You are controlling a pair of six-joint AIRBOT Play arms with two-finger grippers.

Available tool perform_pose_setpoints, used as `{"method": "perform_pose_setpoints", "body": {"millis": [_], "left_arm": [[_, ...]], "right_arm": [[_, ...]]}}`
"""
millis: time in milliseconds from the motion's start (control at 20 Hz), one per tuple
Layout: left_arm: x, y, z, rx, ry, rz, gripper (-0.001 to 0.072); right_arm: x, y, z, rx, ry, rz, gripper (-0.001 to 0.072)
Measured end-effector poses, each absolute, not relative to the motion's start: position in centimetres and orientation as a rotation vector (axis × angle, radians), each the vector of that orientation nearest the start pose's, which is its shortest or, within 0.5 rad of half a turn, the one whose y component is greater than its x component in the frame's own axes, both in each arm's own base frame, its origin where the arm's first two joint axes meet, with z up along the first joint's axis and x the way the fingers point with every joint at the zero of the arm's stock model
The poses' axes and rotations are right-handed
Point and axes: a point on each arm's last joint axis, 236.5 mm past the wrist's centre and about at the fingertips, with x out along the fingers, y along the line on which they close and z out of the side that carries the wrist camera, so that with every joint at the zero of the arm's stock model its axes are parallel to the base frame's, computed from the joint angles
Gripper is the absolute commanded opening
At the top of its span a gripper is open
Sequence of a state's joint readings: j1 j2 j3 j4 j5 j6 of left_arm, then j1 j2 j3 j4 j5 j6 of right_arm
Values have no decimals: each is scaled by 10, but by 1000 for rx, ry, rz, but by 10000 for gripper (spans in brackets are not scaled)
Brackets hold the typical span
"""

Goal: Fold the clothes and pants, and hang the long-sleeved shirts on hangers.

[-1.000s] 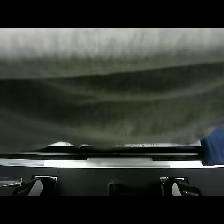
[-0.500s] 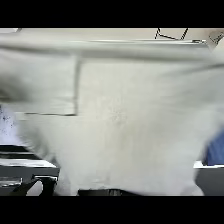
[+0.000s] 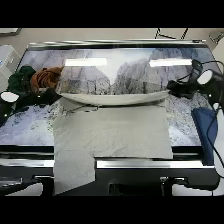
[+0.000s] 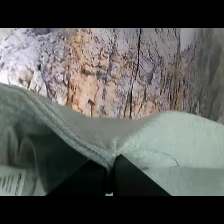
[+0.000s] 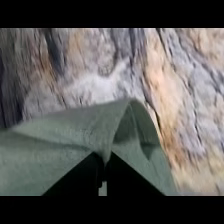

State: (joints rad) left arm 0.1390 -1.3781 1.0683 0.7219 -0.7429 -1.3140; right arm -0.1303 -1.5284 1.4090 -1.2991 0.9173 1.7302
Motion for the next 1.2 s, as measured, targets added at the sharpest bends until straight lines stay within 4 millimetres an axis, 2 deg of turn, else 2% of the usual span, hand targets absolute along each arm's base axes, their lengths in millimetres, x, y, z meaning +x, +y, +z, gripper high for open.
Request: {"method": "perform_pose_setpoints", "body": {"millis": [100, 200, 350, 450, 500, 700, 750, 900, 1000, 1100, 1200], "left_arm": [[501, -44, 23, -678, 816, -152, 23], [522, -36, 21, -666, 760, -119, 23], [538, -44, -2, -649, 760, -101, 23], [543, -52, -14, -638, 765, -98, 23], [548, -53, -14, -634, 753, -94, 23], [570, -48, 8, -621, 676, -89, 23], [573, -50, 8, -617, 672, -92, 22], [570, -60, -4, -621, 724, -122, 22], [563, -57, 0, -629, 757, -145, 22], [546, -48, 15, -602, 802, -183, 22], [513, -41, 15, -555, 926, -224, 22]], "right_arm": [[538, -19, 22, 554, 871, -133, 38], [557, -22, 16, 603, 800, -159, 38], [563, -22, -14, 635, 826, -185, 39], [564, -22, -24, 635, 839, -189, 39], [567, -24, -22, 636, 830, -190, 39], [585, -42, 8, 634, 757, -191, 39], [584, -43, 7, 628, 770, -192, 39], [571, -36, -18, 605, 888, -187, 39], [558, -33, -24, 567, 958, -166, 39], [538, -35, -20, 510, 1034, -142, 39], [508, -34, -19, 455, 1150, -113, 39]]}}
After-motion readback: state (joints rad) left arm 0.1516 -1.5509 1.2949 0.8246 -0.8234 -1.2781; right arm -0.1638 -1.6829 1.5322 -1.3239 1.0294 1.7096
